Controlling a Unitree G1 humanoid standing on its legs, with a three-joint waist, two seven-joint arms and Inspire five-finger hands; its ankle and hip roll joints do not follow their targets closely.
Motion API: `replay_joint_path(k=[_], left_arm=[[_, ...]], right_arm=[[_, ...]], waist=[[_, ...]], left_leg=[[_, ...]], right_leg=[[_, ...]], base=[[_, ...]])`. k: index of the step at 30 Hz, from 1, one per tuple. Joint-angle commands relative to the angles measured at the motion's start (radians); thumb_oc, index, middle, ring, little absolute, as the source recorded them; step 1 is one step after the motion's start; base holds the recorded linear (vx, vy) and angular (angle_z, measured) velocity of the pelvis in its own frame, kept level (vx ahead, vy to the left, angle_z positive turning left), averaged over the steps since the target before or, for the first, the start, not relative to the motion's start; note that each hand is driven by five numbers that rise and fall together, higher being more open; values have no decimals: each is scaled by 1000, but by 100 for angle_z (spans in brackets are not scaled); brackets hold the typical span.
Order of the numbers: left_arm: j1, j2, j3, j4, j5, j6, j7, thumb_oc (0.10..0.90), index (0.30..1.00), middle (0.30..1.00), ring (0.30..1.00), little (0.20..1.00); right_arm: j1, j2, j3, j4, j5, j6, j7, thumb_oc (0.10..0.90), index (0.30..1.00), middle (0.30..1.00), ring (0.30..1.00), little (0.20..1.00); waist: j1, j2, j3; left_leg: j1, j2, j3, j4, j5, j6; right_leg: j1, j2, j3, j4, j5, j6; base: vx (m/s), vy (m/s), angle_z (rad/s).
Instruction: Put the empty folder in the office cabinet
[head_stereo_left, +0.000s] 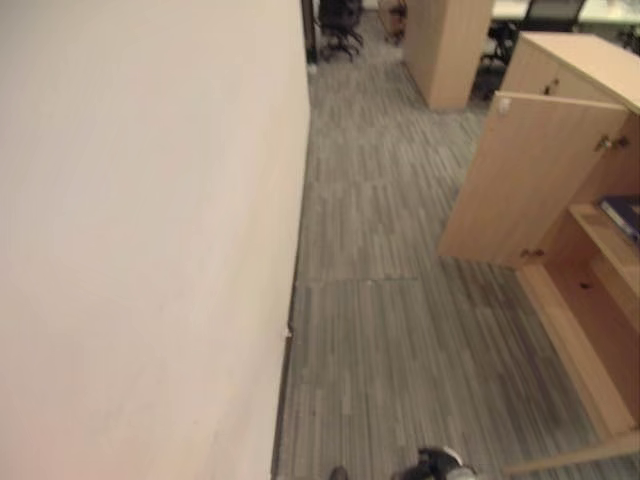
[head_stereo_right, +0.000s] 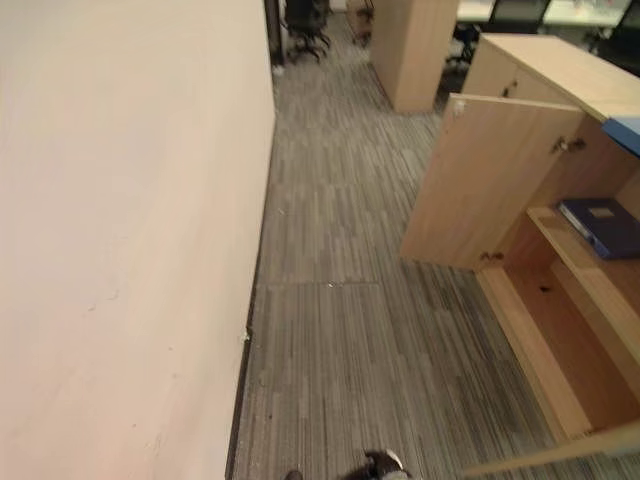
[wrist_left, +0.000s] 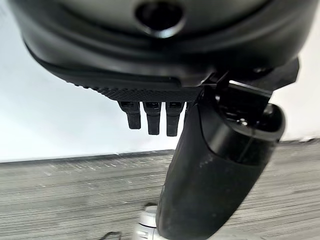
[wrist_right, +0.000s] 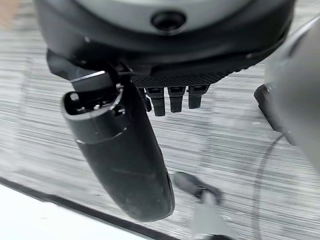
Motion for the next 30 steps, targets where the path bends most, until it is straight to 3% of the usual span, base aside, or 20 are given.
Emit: replay_joint_path(k=[1, 2, 3, 4, 6, 7, 9, 10, 13, 20, 27, 30], left_arm=[[38, 22, 56, 15, 11, -11, 28, 800, 900, 900, 900, 900], [44, 20, 61, 15, 10, -11, 24, 800, 900, 900, 900, 900], [44, 20, 61, 15, 11, -11, 24, 800, 900, 900, 900, 900], [46, 18, 68, 22, 11, -8, 16, 800, 900, 900, 900, 900], [49, 17, 80, 29, 11, -4, 7, 800, 900, 900, 900, 900], [55, 12, 89, 38, 14, -2, 1, 800, 900, 900, 900, 900], [56, 13, 89, 38, 14, -2, 1, 800, 900, 900, 900, 900], [74, -3, 97, 43, 9, -1, -4, 800, 900, 900, 900, 900], [83, -20, 100, 44, -1, -1, -2, 800, 900, 900, 900, 900], [53, -22, 73, 35, -2, -2, 8, 800, 900, 900, 900, 900], [-10, -5, 34, -18, -9, -10, 19, 800, 900, 900, 900, 900], [-37, -4, 15, -45, -1, -14, 22, 800, 900, 900, 900, 900]], right_arm=[[-38, -64, -8, -13, 41, -17, -20, 800, 900, 900, 900, 900], [-51, -61, 4, -25, 59, -24, -22, 800, 900, 900, 900, 900], [-51, -62, 4, -25, 59, -24, -22, 800, 900, 900, 900, 900], [-57, -59, 6, -29, 74, -31, -25, 800, 900, 900, 900, 900], [-62, -58, 0, -27, 87, -33, -31, 800, 900, 900, 900, 900], [-59, -54, -7, -15, 93, -34, -38, 800, 900, 900, 900, 900], [-58, -53, -7, -14, 93, -34, -38, 800, 900, 900, 900, 900], [-48, -55, -12, 8, 90, -35, -46, 800, 900, 900, 900, 900], [-36, -67, -21, 23, 95, -33, -48, 800, 900, 900, 900, 900], [-8, -99, -60, 50, 97, -28, -56, 800, 900, 900, 900, 900], [11, -118, -74, 66, 86, -19, -63, 800, 900, 900, 900, 900], [21, -116, -63, 57, 74, -19, -61, 800, 900, 900, 900, 900]], waist=[[18, 4, 64], [10, -9, 81], [10, -8, 82], [6, -31, 88], [9, -51, 81], [27, -66, 64], [26, -66, 65], [41, -71, 33], [39, -55, 4], [6, -13, 0], [-25, -7, 2], [-40, -8, 0]], left_leg=[[56, -32, -36, -24, -80, -68], [91, -43, -48, -24, -93, -70], [92, -42, -48, -24, -93, -71], [112, -63, -59, -24, -111, -73], [118, -77, -64, -24, -125, -76], [116, -84, -54, -24, -142, -84], [118, -82, -55, -24, -143, -86], [123, -69, -33, -24, -159, -94], [124, -39, -50, -24, -174, -93], [148, 23, -84, -24, -215, -91], [164, 55, -75, 37, -270, -99], [152, 66, -49, 131, -251, -120]], right_leg=[[-39, 47, 0, -156, 260, -24], [-75, 128, -24, -253, 289, -21], [-73, 129, -25, -255, 290, -22], [-103, 191, -60, -355, 346, -9], [-106, 225, -102, -439, 381, 0], [-60, 231, -148, -519, 359, -9], [-54, 235, -150, -527, 361, -10], [-29, 242, -168, -533, 319, -45], [-34, 252, -160, -506, 274, -74], [-68, 241, -167, -361, 154, -129], [-69, 238, -169, -272, 79, -159], [-52, 261, -151, -269, 44, -181]], base=[[156, -51, 12], [104, -37, 24], [237, -86, 28], [200, -75, 24], [255, -113, 34], [186, -103, 8], [147, -47, -23], [170, -19, -13], [263, -56, 9], [212, -49, 8], [207, -73, 17], [194, -102, 5]])
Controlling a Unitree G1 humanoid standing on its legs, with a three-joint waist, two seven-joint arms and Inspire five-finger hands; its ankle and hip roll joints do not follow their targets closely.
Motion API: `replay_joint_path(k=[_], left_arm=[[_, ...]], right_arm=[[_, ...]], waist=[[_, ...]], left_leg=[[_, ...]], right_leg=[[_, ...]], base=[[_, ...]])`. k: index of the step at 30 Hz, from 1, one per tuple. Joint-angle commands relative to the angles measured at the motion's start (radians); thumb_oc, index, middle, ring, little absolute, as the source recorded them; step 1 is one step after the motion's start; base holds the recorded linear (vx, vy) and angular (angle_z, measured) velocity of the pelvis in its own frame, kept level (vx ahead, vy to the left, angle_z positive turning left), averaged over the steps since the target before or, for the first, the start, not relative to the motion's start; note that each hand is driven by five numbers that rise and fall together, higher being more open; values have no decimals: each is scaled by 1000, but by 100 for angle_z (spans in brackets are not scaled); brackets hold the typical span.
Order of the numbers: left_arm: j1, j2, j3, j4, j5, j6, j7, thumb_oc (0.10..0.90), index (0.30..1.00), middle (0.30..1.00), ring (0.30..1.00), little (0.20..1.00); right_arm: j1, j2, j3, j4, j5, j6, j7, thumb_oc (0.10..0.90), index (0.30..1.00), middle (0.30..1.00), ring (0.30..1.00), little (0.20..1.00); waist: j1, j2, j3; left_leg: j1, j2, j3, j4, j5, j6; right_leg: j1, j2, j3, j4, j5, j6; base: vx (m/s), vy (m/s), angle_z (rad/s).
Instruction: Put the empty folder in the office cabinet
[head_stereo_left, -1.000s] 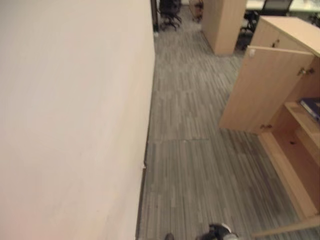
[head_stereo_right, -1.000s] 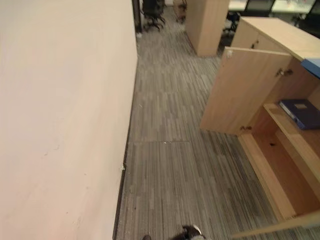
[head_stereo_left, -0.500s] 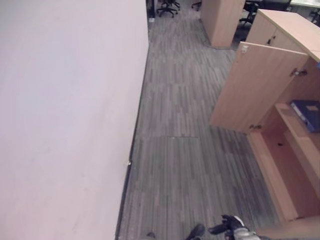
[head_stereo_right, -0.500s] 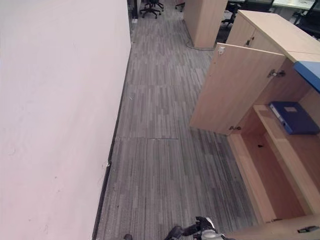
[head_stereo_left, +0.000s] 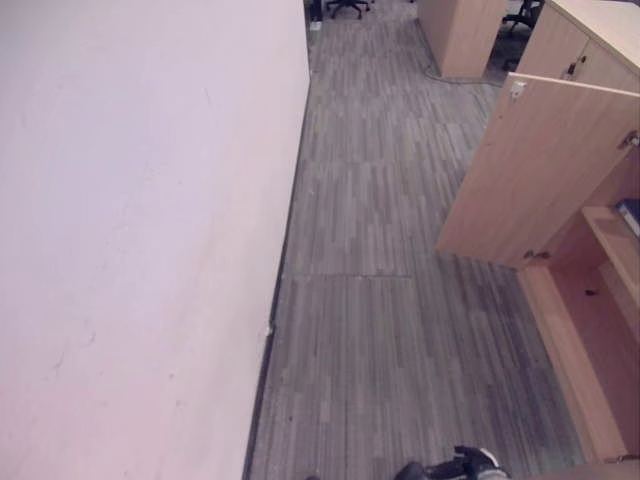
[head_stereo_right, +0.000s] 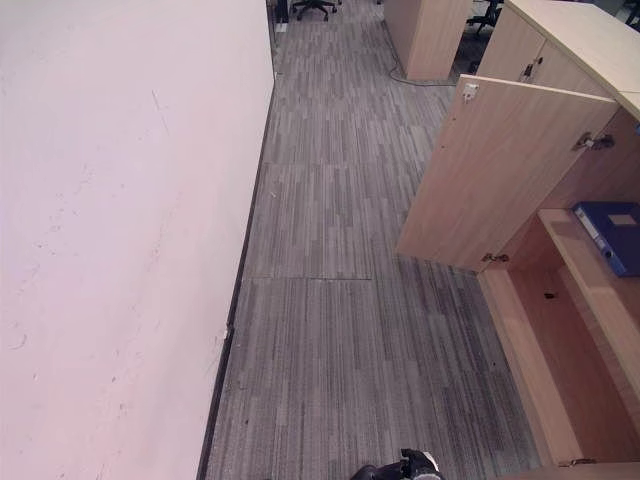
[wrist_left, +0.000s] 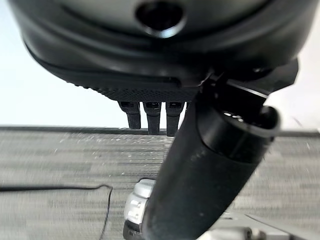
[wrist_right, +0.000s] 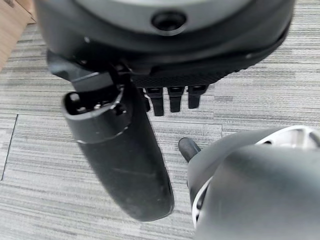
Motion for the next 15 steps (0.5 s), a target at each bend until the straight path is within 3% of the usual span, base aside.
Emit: replay_joint_path(k=[1, 3, 5, 6, 7, 10, 11, 12, 13, 14, 15], left_arm=[[-47, -12, 2, -56, -5, -43, 20, 800, 900, 900, 900, 900], [-47, -11, -1, -70, -3, -44, 18, 800, 900, 900, 900, 900], [-53, -8, -4, -101, -1, -49, 15, 800, 900, 900, 900, 900], [-53, -8, -4, -101, -1, -49, 15, 800, 900, 900, 900, 900], [-59, -7, 7, -118, -22, -52, 16, 800, 900, 900, 900, 900], [-57, -10, 13, -108, -26, -51, 20, 800, 900, 900, 900, 900], [-51, -14, 23, -92, -27, -47, 25, 800, 900, 900, 900, 900], [-37, -17, 43, -53, -34, -40, 33, 800, 900, 900, 900, 900], [-30, -14, 52, -35, -34, -37, 35, 800, 900, 900, 900, 900], [-19, -11, 75, 3, -47, -33, 43, 800, 900, 900, 900, 900], [-15, -12, 89, 21, -62, -34, 48, 800, 900, 900, 900, 900]], right_arm=[[-11, -15, 10, -15, -7, -7, -25, 800, 900, 900, 900, 900], [-6, -12, 12, -21, -8, -8, -24, 800, 900, 900, 900, 900], [4, -13, 14, -23, -13, -11, -23, 800, 900, 900, 900, 900], [4, -13, 14, -23, -13, -11, -23, 800, 900, 900, 900, 900], [14, -25, 7, -19, -13, -10, -24, 800, 900, 900, 900, 900], [20, -27, 2, -17, -10, -9, -23, 800, 900, 900, 900, 900], [28, -29, -5, -14, -8, -7, -23, 800, 900, 900, 900, 900], [36, -26, -7, -9, -9, -7, -22, 800, 900, 900, 900, 900], [42, -21, -7, -6, -10, -8, -21, 800, 900, 900, 900, 900], [46, -20, -5, 7, -14, -9, -22, 800, 900, 900, 900, 900], [47, -18, -3, 15, -18, -9, -23, 800, 900, 900, 900, 900]], waist=[[9, 3, 34], [11, 1, 35], [18, -10, 42], [18, -10, 42], [43, -20, 68], [49, -21, 71], [58, -27, 76], [76, -48, 83], [89, -58, 83], [104, -72, 87], [114, -72, 90]], left_leg=[[85, -44, 58, 161, -100, 27], [69, -43, 70, 218, -81, 12], [-21, -38, 90, 475, 31, -40], [-23, -38, 90, 477, 30, -40], [-136, -58, 78, 714, 115, -69], [-172, -52, 84, 746, 102, -67], [-220, -48, 92, 755, 66, -53], [-309, -40, 96, 717, 3, -19], [-328, -33, 101, 676, -33, -2], [-360, -11, 73, 547, -54, 4], [-367, 19, 33, 415, 9, -12]], right_leg=[[11, 52, 30, -32, -38, 31], [28, 70, 37, -47, -48, 20], [86, 116, 70, -93, -86, -16], [85, 116, 70, -93, -86, -16], [136, 130, 95, -111, -118, -49], [148, 130, 107, -114, -126, -53], [168, 124, 125, -121, -133, -50], [209, 108, 157, -142, -130, -32], [226, 99, 175, -156, -125, -18], [249, 83, 199, -168, -120, 6], [262, 78, 217, -169, -123, 16]], base=[[154, -123, -10], [141, -134, -18], [166, -186, -22], [161, -212, -27], [114, -144, -33], [116, -62, -37], [235, 20, -60], [322, 43, -56], [389, 91, -23], [312, 118, -43], [334, 144, -49]])
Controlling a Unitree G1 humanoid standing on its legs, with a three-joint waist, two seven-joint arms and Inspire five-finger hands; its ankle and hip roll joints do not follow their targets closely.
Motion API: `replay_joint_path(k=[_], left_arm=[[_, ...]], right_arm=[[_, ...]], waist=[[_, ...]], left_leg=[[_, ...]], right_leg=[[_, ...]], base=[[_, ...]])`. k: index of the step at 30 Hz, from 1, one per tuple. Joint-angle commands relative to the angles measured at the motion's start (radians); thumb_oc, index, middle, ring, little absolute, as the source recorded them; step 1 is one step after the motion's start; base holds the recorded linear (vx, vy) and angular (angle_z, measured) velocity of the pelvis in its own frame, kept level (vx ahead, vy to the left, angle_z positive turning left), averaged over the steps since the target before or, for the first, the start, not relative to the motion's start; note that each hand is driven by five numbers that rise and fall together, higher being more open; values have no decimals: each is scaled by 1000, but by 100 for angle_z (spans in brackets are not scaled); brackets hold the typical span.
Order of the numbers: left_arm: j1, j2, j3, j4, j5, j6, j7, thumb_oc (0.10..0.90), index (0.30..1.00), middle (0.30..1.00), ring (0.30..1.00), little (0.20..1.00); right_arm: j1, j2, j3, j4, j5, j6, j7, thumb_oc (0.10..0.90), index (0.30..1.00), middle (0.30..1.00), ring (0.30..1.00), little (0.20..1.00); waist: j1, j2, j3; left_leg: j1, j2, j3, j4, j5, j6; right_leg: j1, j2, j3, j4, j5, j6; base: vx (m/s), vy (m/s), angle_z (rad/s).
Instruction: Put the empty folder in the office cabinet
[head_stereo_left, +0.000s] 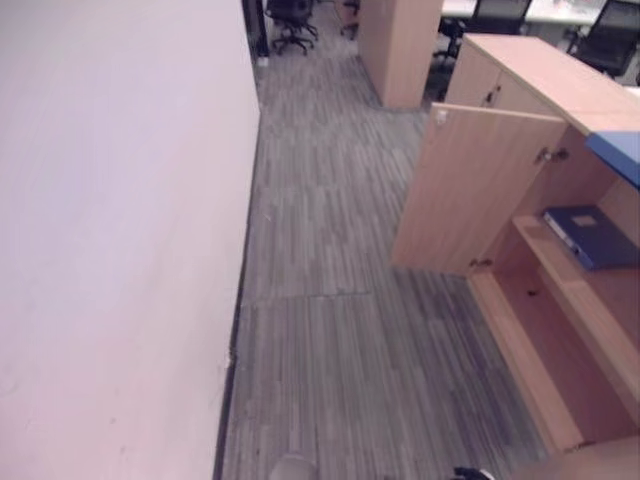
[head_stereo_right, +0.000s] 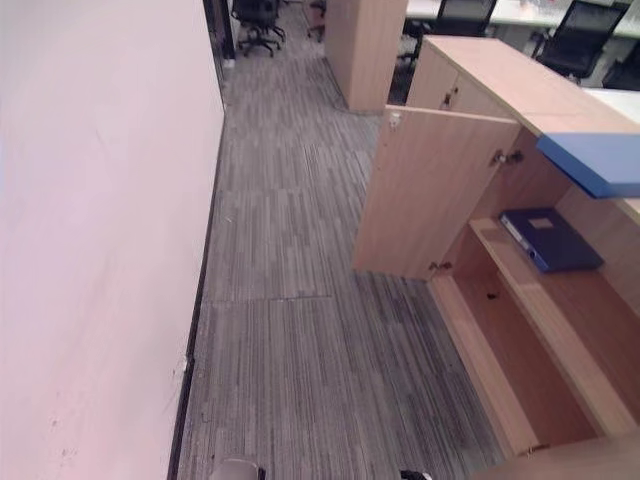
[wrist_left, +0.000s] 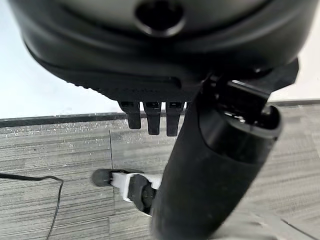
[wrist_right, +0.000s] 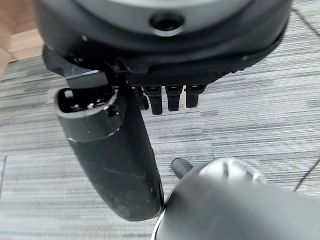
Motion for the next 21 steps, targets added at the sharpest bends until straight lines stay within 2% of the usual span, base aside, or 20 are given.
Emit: replay_joint_path(k=[1, 2, 3, 4, 5, 6, 7, 8, 9, 10, 11, 12, 13, 14, 15, 16, 17, 19, 20, 21], left_arm=[[38, -4, 24, 22, -69, 5, 44, 800, 900, 900, 900, 900], [45, -8, 31, 37, -87, 3, 48, 800, 900, 900, 900, 900], [44, -8, 30, 38, -88, 1, 48, 800, 900, 900, 900, 900], [57, -26, 38, 61, -85, 1, 44, 800, 900, 900, 900, 900], [70, -35, 40, 70, -82, 1, 40, 800, 900, 900, 900, 900], [92, -44, 48, 90, -63, 6, 32, 800, 900, 900, 900, 900], [97, -38, 53, 97, -53, 9, 30, 800, 900, 900, 900, 900], [95, -34, 52, 97, -47, 9, 33, 800, 900, 900, 900, 900], [96, -33, 52, 97, -47, 9, 33, 800, 900, 900, 900, 900], [96, -25, 50, 86, -33, 10, 36, 800, 900, 900, 900, 900], [96, -25, 50, 85, -33, 10, 36, 800, 900, 900, 900, 900], [93, -16, 51, 80, -31, 12, 38, 800, 900, 900, 900, 900], [88, 3, 42, 57, -16, 14, 41, 800, 900, 900, 900, 900], [87, 15, 35, 41, -4, 17, 44, 800, 900, 900, 900, 900], [86, 25, 36, 42, 6, 22, 43, 800, 900, 900, 900, 900], [92, 30, 38, 43, 12, 28, 39, 800, 900, 900, 900, 900], [100, 32, 50, 45, 15, 33, 36, 800, 900, 900, 900, 900], [103, 30, 48, 45, 7, 32, 35, 800, 900, 900, 900, 900], [110, 11, 40, 50, 4, 36, 31, 800, 900, 900, 900, 900], [112, 4, 35, 50, 9, 38, 27, 800, 900, 900, 900, 900]], right_arm=[[27, -39, 22, -21, -17, -16, -7, 800, 900, 900, 900, 900], [27, -39, 19, -9, -23, -12, -9, 800, 900, 900, 900, 900], [27, -40, 19, -9, -23, -12, -9, 800, 900, 900, 900, 900], [45, -42, 3, 4, -32, -9, -4, 800, 900, 900, 900, 900], [57, -46, -8, 6, -33, -8, -1, 800, 900, 900, 900, 900], [72, -46, -29, 9, -39, -2, 11, 800, 900, 900, 900, 900], [82, -35, -29, 12, -42, 3, 18, 800, 900, 900, 900, 900], [85, -26, -32, 13, -42, 4, 20, 800, 900, 900, 900, 900], [85, -25, -32, 12, -42, 4, 20, 800, 900, 900, 900, 900], [91, -16, -26, 13, -54, 12, 24, 800, 900, 900, 900, 900], [91, -15, -26, 13, -54, 12, 24, 800, 900, 900, 900, 900], [88, -11, -24, 12, -52, 15, 26, 800, 900, 900, 900, 900], [84, -8, -22, -12, -48, 13, 26, 800, 900, 900, 900, 900], [78, -6, -18, -25, -46, 14, 26, 800, 900, 900, 900, 900], [74, -2, -18, -33, -41, 10, 23, 800, 900, 900, 900, 900], [78, 4, -13, -47, -41, 7, 26, 800, 900, 900, 900, 900], [75, 7, -2, -64, -45, 5, 28, 800, 900, 900, 900, 900], [57, -2, 5, -83, -43, 1, 30, 800, 900, 900, 900, 900], [21, -20, -1, -87, -28, -4, 23, 800, 900, 900, 900, 900], [9, -21, -7, -83, -10, -6, 12, 800, 900, 900, 900, 900]], waist=[[65, -1, 25], [67, 15, 27], [71, 20, 29], [72, 41, 12], [75, 50, -2], [71, 65, -51], [72, 49, -72], [72, 39, -83], [74, 35, -83], [84, 18, -97], [86, 15, -97], [89, 6, -98], [90, -4, -96], [87, -10, -86], [91, -16, -78], [93, -16, -72], [96, -23, -53], [74, -7, -23], [48, 30, 17], [30, 31, 45]], left_leg=[[39, 33, -50, -311, 148, 11], [25, 108, -101, -490, 245, -9], [32, 113, -95, -516, 274, -6], [53, 149, -125, -642, 314, -32], [58, 142, -136, -642, 319, -43], [106, 107, -139, -656, 320, -52], [135, 62, -122, -656, 295, -36], [148, 37, -107, -656, 278, -27], [149, 33, -104, -656, 277, -25], [177, -28, -84, -656, 244, 14], [178, -33, -81, -656, 243, 17], [192, -57, -74, -656, 233, 28], [220, -122, -61, -656, 205, 64], [252, -170, -43, -656, 179, 96], [284, -188, -36, -656, 141, 105], [317, -209, -7, -656, 112, 122], [350, -210, 35, -656, 87, 132], [380, -193, 56, -656, 77, 144], [438, -185, 84, -656, 56, 146], [478, -186, 89, -656, 42, 140]], right_leg=[[159, 0, 12, -47, -94, 100], [185, -11, 42, -48, -103, 120], [178, -9, 38, -46, -91, 117], [214, -22, 81, -69, -91, 147], [234, -26, 85, -83, -88, 158], [247, -64, 87, -96, -58, 188], [240, -112, 95, -98, -31, 214], [237, -140, 93, -96, -13, 230], [237, -144, 95, -96, -13, 232], [230, -217, 89, -72, 35, 262], [229, -223, 90, -71, 35, 265], [224, -250, 90, -51, 54, 268], [201, -341, 83, 39, 139, 277], [170, -409, 71, 134, 232, 267], [176, -446, 55, 185, 248, 278], [163, -498, -14, 255, 296, 286], [144, -519, -91, 281, 316, 290], [52, -472, -118, 326, 282, 287], [-79, -374, -156, 301, 279, 298], [-116, -303, -206, 193, 305, 304]], base=[[385, 241, -64], [256, 219, -85], [439, 364, -90], [363, 314, -121], [738, 604, -127], [631, 612, -128], [609, 609, -84], [285, 304, -43], [309, 361, -33], [217, 273, -25], [279, 347, -33], [229, 354, -13], [338, 584, -10], [402, 599, 0], [368, 543, -11], [378, 413, -14], [290, 341, -28], [229, 141, -89], [278, 12, -128], [331, -138, -88]])
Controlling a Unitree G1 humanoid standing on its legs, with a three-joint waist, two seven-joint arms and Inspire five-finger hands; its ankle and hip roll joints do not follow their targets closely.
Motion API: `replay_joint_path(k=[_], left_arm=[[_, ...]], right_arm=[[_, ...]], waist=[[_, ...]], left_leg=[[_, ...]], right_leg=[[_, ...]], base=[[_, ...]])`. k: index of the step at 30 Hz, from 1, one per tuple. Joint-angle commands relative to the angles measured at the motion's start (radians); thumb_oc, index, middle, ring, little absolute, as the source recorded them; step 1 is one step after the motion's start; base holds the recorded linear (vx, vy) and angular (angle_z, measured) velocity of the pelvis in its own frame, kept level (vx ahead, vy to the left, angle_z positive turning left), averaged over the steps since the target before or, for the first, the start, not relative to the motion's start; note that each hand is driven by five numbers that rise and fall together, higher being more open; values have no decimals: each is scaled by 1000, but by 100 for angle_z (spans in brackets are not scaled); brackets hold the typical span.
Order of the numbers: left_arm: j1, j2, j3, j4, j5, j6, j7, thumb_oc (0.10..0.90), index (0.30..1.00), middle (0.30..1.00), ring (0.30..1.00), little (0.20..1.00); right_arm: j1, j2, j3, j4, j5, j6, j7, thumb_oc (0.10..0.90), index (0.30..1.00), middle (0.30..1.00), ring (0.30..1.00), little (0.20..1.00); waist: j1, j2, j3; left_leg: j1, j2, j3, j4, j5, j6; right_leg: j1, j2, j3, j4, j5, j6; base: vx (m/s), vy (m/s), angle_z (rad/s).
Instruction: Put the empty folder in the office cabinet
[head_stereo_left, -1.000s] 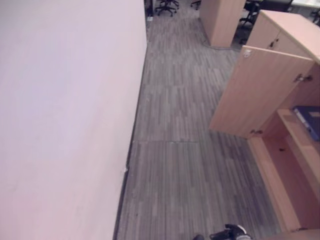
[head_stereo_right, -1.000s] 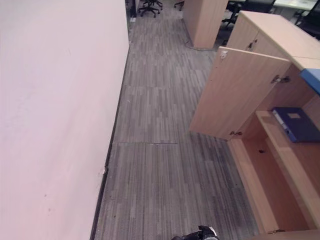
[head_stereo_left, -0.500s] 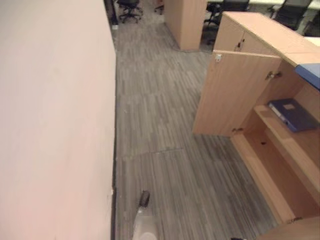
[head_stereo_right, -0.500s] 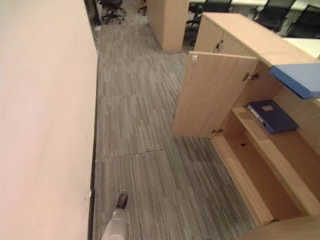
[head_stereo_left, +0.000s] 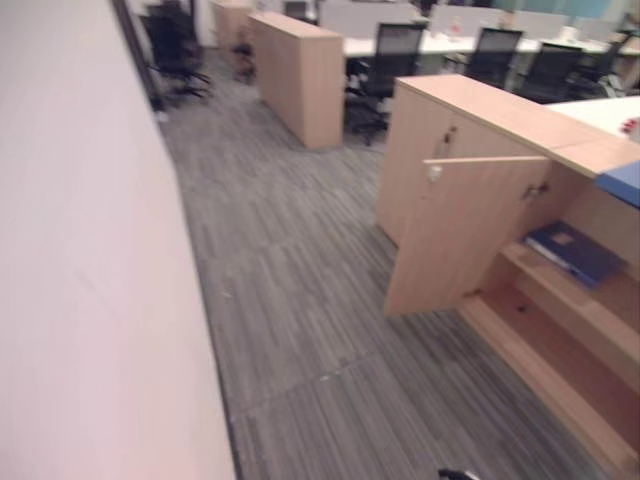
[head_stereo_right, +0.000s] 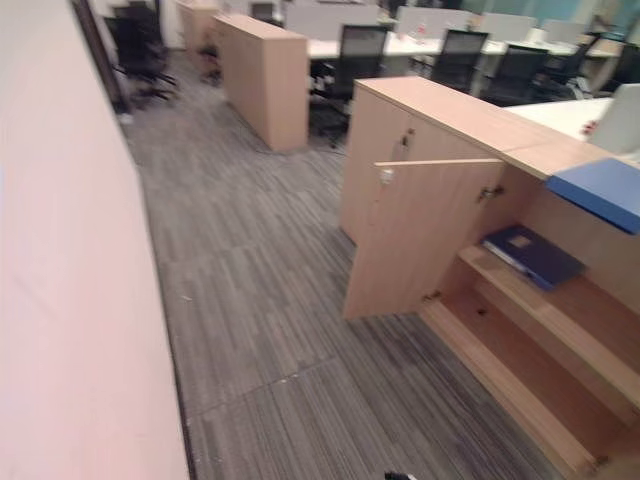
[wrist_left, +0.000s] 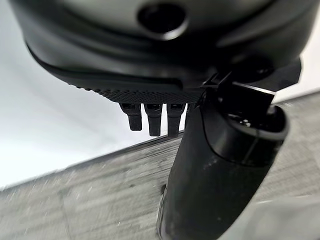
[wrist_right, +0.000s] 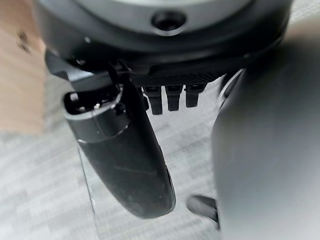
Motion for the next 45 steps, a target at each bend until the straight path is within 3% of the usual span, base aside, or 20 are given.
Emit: replay_joint_path(k=[1, 4, 5, 8, 11, 13, 16, 27, 29, 30, 33, 34, 35, 36, 37, 38, 40, 41, 42, 45], left_arm=[[-15, 84, -1, 15, 62, -20, 46, 800, 900, 900, 900, 900], [-19, 89, 1, 15, 65, -19, 44, 800, 900, 900, 900, 900], [-24, 96, 10, 18, 70, -17, 45, 800, 900, 900, 900, 900], [-18, 94, 24, 31, 74, -17, 49, 800, 900, 900, 900, 900], [-13, 82, 34, 48, 58, -14, 53, 800, 900, 900, 900, 900], [-38, 75, 22, 54, 47, -17, 66, 800, 900, 900, 900, 900], [-74, 85, -2, 23, 38, -27, 75, 800, 900, 900, 900, 900], [-153, 110, -60, -110, 28, -56, 79, 800, 900, 900, 900, 900], [-151, 108, -62, -105, 38, -56, 73, 800, 900, 900, 900, 900], [-151, 108, -62, -105, 38, -56, 73, 800, 900, 900, 900, 900], [-139, 105, -55, -100, 37, -58, 70, 800, 900, 900, 900, 900], [-139, 105, -55, -100, 37, -58, 70, 800, 900, 900, 900, 900], [-133, 104, -52, -98, 30, -58, 70, 800, 900, 900, 900, 900], [-134, 105, -53, -97, 30, -58, 69, 800, 900, 900, 900, 900], [-126, 105, -49, -93, 26, -58, 71, 800, 900, 900, 900, 900], [-118, 106, -46, -104, 21, -59, 73, 800, 900, 900, 900, 900], [-99, 119, -44, -138, 26, -60, 76, 800, 900, 900, 900, 900], [-97, 123, -47, -151, 26, -62, 77, 800, 900, 900, 900, 900], [-94, 130, -53, -171, 27, -63, 79, 800, 900, 900, 900, 900], [-89, 143, -77, -246, 24, -70, 71, 800, 900, 900, 900, 900]], right_arm=[[-21, -39, -27, 42, 47, -2, -41, 800, 900, 900, 900, 900], [-21, -38, -35, 45, 57, -4, -48, 800, 900, 900, 900, 900], [-14, -35, -45, 49, 67, -7, -60, 800, 900, 900, 900, 900], [3, -34, -62, 69, 83, -12, -78, 800, 900, 900, 900, 900], [17, -37, -74, 78, 88, -15, -83, 800, 900, 900, 900, 900], [23, -55, -90, 87, 106, -20, -92, 800, 900, 900, 900, 900], [17, -72, -97, 81, 119, -23, -98, 800, 900, 900, 900, 900], [17, -88, -95, 36, 137, -36, -106, 800, 900, 900, 900, 900], [25, -91, -97, 37, 138, -38, -101, 800, 900, 900, 900, 900], [26, -91, -97, 36, 138, -38, -101, 800, 900, 900, 900, 900], [34, -98, -88, 36, 131, -43, -97, 800, 900, 900, 900, 900], [34, -98, -88, 36, 131, -43, -97, 800, 900, 900, 900, 900], [36, -103, -91, 37, 131, -44, -99, 800, 900, 900, 900, 900], [35, -102, -91, 37, 131, -44, -99, 800, 900, 900, 900, 900], [38, -105, -88, 37, 131, -43, -100, 800, 900, 900, 900, 900], [42, -105, -80, 37, 127, -41, -100, 800, 900, 900, 900, 900], [48, -98, -67, 38, 119, -42, -100, 800, 900, 900, 900, 900], [47, -98, -64, 40, 116, -42, -99, 800, 900, 900, 900, 900], [41, -98, -58, 43, 112, -42, -101, 800, 900, 900, 900, 900], [22, -97, -38, 44, 98, -46, -105, 800, 900, 900, 900, 900]], waist=[[6, -10, 94], [2, -17, 94], [4, -34, 91], [12, -50, 60], [-2, -42, 36], [-39, 0, 21], [-77, 20, 26], [-150, 32, 26], [-166, 43, 15], [-165, 42, 14], [-159, 41, 8], [-159, 42, 7], [-138, 26, 21], [-137, 28, 20], [-121, 7, 35], [-94, -32, 56], [-51, -69, 80], [-43, -75, 88], [-33, -77, 97], [-8, -55, 101]], left_leg=[[89, 31, -89, -17, -106, -105], [93, 36, -90, -17, -113, -112], [95, 36, -83, -17, -123, -124], [105, 41, -64, -17, -158, -138], [123, 65, -61, -17, -175, -143], [140, 116, -76, -14, -201, -138], [144, 151, -73, 7, -222, -143], [152, 208, -19, 186, -147, -183], [132, 207, -21, 304, -59, -207], [129, 208, -20, 308, -60, -209], [55, 189, -68, 511, 37, -237], [53, 190, -68, 513, 36, -237], [-40, 155, -118, 635, 45, -240], [-48, 158, -118, 646, 40, -241], [-123, 160, -124, 713, -6, -224], [-228, 181, -107, 771, -93, -183], [-314, 201, -116, 719, -199, -142], [-331, 211, -130, 670, -202, -144], [-344, 232, -158, 576, -169, -158], [-312, 337, -236, 220, 62, -224]], right_leg=[[94, 144, -125, -411, 321, 14], [98, 180, -152, -492, 348, 17], [94, 195, -183, -559, 360, 18], [162, 219, -242, -645, 307, -5], [152, 235, -232, -620, 261, -34], [121, 237, -222, -529, 180, -84], [92, 224, -213, -428, 118, -112], [79, 295, -153, -308, -22, -190], [97, 344, -110, -320, -61, -226], [96, 346, -109, -321, -62, -228], [126, 403, -46, -351, -107, -274], [125, 404, -46, -351, -107, -275], [167, 419, -1, -382, -115, -282], [165, 422, -1, -383, -115, -284], [192, 415, 24, -400, -115, -276], [240, 400, 51, -425, -109, -264], [276, 383, 93, -446, -90, -237], [282, 379, 105, -449, -84, -230], [288, 377, 124, -454, -81, -220], [316, 381, 166, -467, -85, -194]], base=[[186, -176, -36], [144, -142, 23], [214, -164, 46], [277, -138, 20], [264, -84, -32], [493, -197, -9], [254, -117, 6], [216, -144, -31], [209, -142, -44], [144, -109, -48], [132, -93, -55], [165, -63, -54], [104, -30, -78], [153, -27, -81], [124, -32, -81], [173, -15, -52], [151, 42, -106], [122, 103, -138], [125, 153, -87], [167, 187, -55]])
